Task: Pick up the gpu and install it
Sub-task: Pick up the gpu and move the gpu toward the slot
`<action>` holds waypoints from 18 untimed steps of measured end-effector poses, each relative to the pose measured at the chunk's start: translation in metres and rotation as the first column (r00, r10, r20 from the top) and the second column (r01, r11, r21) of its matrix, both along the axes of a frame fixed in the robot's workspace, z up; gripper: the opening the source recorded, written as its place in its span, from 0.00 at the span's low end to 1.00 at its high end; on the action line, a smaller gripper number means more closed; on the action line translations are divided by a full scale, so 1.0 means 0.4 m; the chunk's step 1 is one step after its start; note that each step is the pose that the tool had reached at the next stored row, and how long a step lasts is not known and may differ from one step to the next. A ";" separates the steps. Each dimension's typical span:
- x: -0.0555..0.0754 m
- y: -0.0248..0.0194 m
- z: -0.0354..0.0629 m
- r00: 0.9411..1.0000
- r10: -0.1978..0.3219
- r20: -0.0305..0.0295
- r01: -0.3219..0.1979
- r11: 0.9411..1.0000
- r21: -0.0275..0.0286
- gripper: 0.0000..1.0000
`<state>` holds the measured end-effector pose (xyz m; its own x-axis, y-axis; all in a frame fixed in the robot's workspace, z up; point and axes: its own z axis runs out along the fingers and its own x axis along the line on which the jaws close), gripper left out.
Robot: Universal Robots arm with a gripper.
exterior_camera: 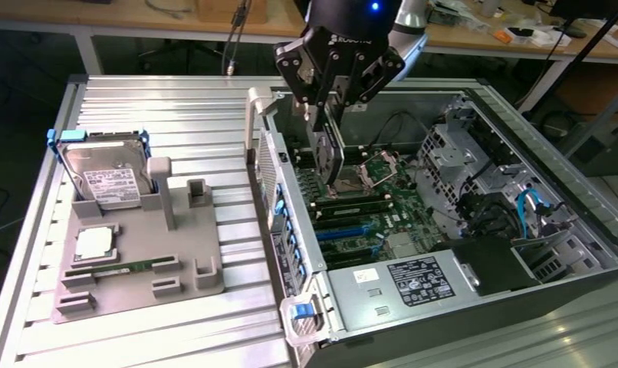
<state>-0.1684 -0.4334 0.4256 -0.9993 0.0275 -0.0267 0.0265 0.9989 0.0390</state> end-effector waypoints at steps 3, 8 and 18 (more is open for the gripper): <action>0.002 0.000 0.000 1.000 0.000 0.000 0.000 1.000 0.000 0.27; 0.011 0.000 0.000 1.000 0.000 0.000 0.000 1.000 0.000 0.27; 0.030 0.000 0.000 1.000 0.000 0.000 0.000 1.000 0.000 0.27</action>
